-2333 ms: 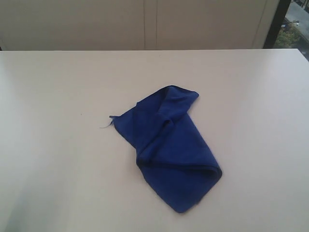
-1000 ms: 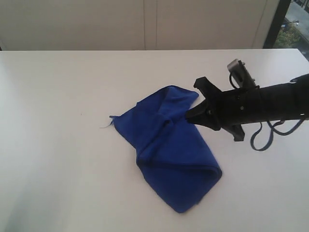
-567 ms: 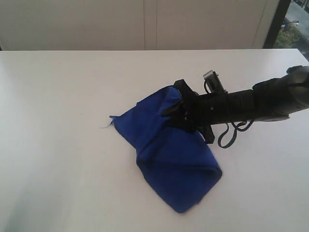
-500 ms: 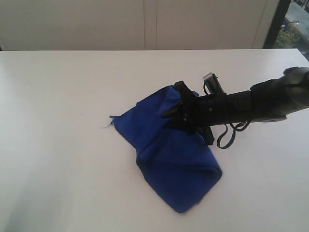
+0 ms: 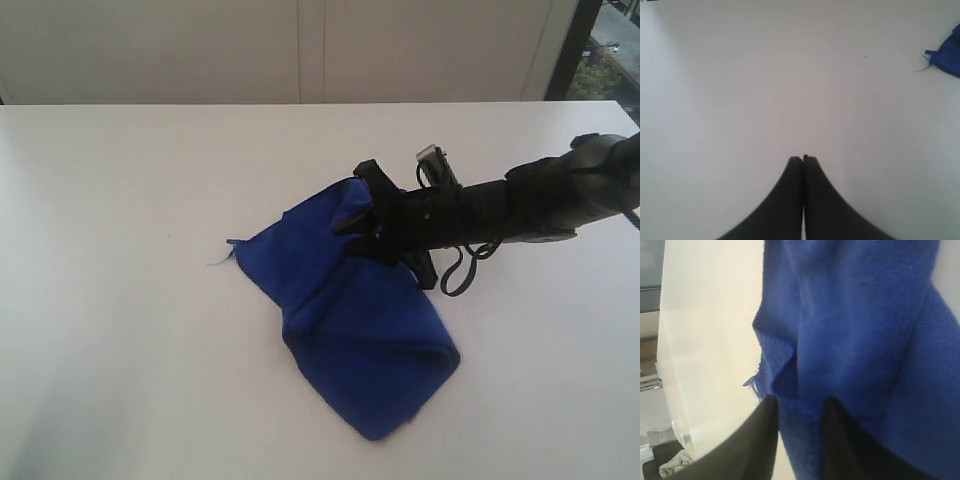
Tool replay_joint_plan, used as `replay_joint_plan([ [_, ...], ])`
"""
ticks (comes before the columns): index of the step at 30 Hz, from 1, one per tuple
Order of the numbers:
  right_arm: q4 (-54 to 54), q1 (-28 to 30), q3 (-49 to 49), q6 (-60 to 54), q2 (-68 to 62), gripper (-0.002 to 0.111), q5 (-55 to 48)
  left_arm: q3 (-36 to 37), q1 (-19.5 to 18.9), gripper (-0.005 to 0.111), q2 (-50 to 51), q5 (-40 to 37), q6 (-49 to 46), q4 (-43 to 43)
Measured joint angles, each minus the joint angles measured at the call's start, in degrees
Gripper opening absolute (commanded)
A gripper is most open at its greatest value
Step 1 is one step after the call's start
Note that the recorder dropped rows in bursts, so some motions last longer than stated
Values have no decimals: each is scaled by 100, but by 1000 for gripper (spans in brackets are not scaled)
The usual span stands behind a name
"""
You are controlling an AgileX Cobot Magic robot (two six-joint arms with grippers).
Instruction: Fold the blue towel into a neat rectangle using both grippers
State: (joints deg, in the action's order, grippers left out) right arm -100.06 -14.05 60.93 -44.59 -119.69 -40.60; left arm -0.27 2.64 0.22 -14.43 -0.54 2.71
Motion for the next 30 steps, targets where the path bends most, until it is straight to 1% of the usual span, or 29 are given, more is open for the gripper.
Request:
replay_joint_plan([
  [3,0,0,0,0,-23,2,5,0,0,0,0,0,0,0],
  [4,0,0,0,0,-21,0,5,0,0,0,0,0,0,0],
  [10,0,0,0,-117,-21,0,5,0,0,0,0,0,0,0],
  [18,104,0,0,-823,400,0,17,0,0,0,0,0,0,0],
  [20,405,0,9,-882,593,0,94,0,0,0,0,0,0,0],
  [23,1129,0,9,-898,906,0,300,0,0,0,0,0,0,0],
  [30,3141,0,9,-223,1476,0,674,0,0,0,0,0,0,0],
])
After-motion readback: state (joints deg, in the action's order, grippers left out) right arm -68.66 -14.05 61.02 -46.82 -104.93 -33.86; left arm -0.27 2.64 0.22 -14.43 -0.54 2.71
